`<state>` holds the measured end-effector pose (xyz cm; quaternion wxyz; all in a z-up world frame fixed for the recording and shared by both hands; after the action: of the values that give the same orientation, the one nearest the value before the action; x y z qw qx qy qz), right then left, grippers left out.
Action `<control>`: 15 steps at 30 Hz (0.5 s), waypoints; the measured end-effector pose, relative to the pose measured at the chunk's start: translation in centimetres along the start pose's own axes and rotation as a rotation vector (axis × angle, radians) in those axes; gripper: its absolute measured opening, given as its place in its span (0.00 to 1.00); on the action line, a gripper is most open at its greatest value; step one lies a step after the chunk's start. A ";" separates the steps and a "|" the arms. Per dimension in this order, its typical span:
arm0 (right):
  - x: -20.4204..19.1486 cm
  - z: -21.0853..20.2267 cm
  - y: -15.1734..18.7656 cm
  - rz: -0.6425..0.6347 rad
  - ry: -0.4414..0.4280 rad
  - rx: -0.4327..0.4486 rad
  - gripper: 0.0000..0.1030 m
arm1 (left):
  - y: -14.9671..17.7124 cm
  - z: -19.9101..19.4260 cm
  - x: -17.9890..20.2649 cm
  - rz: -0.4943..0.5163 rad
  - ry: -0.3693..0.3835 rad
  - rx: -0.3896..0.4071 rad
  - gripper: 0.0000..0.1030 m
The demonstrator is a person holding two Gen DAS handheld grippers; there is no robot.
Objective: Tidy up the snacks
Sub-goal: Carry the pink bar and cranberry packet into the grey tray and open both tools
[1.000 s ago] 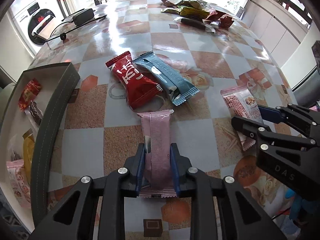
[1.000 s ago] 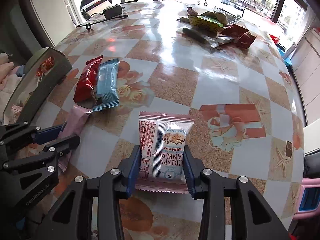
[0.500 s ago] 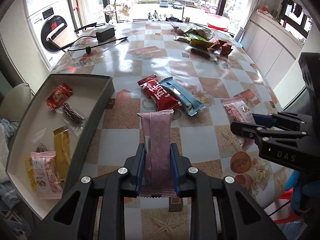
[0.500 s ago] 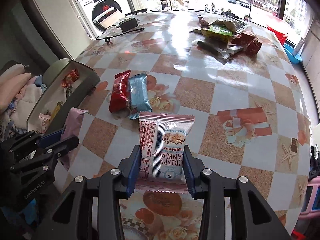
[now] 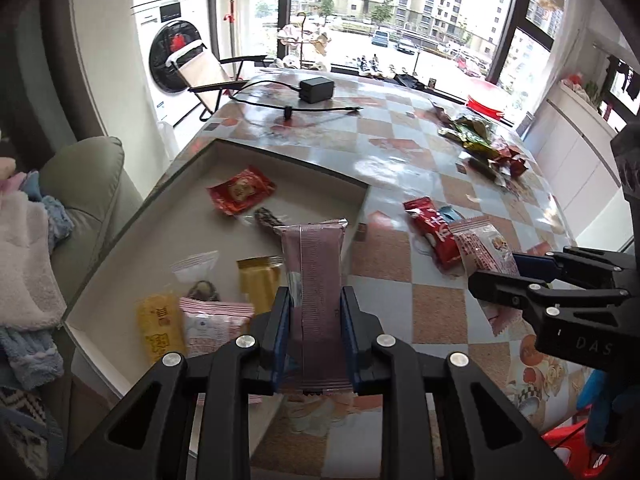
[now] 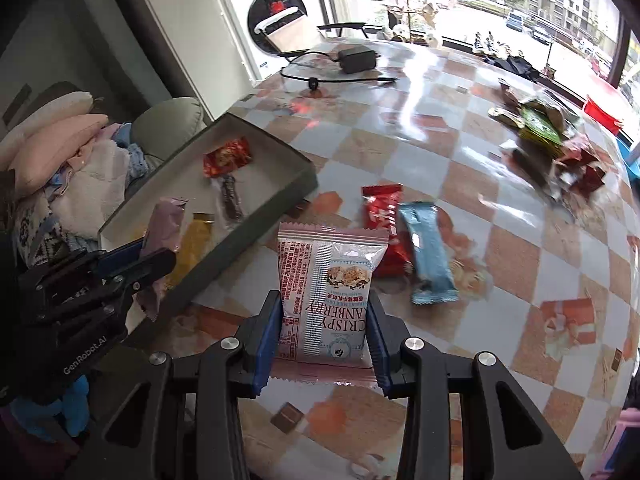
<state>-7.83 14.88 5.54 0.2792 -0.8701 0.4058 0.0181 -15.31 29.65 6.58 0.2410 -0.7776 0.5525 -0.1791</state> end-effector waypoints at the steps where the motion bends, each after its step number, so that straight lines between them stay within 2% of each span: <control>1: -1.0 0.5 -0.5 -0.013 -0.010 -0.001 0.41 | 0.0 0.1 -1.0 -0.018 -0.008 -0.001 0.25; 8: -7.0 4.7 -3.3 -0.068 -0.078 -0.040 0.41 | 1.0 1.7 -6.1 -0.118 -0.049 -0.025 0.25; 15: -9.9 8.1 -5.7 -0.093 -0.089 -0.078 0.41 | 2.1 3.7 -8.3 -0.146 -0.069 -0.066 0.27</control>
<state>-8.83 28.74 3.93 0.2634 -0.8966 0.3510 0.0597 -17.67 37.52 2.25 0.2205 -0.8289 0.4914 -0.1511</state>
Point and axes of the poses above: each gripper's, at about its wrist camera, not at the fingertips, and z roughly the way its jaws point, x to its right, y to its underside, the point moved 3 cm from there along z, roughly the way its jaws point, and after that the axes turned 5 degrees about -y, right-handed, at the moved point
